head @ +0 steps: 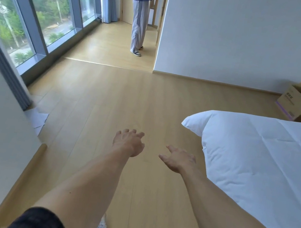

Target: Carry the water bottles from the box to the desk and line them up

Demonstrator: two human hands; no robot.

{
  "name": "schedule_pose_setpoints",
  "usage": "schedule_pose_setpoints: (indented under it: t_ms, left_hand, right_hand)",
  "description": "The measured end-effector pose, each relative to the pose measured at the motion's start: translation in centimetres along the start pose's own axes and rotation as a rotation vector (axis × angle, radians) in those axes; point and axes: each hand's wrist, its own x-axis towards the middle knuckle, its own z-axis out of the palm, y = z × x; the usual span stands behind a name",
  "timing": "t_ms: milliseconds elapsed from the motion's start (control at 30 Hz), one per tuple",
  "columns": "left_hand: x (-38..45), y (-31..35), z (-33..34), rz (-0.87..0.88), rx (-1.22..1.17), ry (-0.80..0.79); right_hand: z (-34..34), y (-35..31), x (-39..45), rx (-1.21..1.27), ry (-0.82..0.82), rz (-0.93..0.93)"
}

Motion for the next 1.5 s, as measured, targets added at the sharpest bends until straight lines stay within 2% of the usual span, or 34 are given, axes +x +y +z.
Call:
schedule_pose_setpoints:
  t_ms: [433, 900, 1200, 1500]
  left_hand:
    - [27.1, -5.6, -11.1, 0.168, -0.029, -0.004]
    - [45.8, -8.3, -16.3, 0.205, 0.016, -0.032]
    - [60.9, -7.0, -21.8, 0.175, 0.063, -0.029]
    - [75.3, -0.6, -26.7, 0.216, 0.084, -0.061]
  right_hand:
    - [-11.7, -4.7, 22.6, 0.065, 0.066, 0.155]
    - [-18.9, -7.2, 40.6, 0.127, 0.057, 0.197]
    - [-25.4, -5.1, 56.9, 0.164, 0.059, 0.172]
    - [-32.1, 0.1, 68.9, 0.189, 0.040, 0.216]
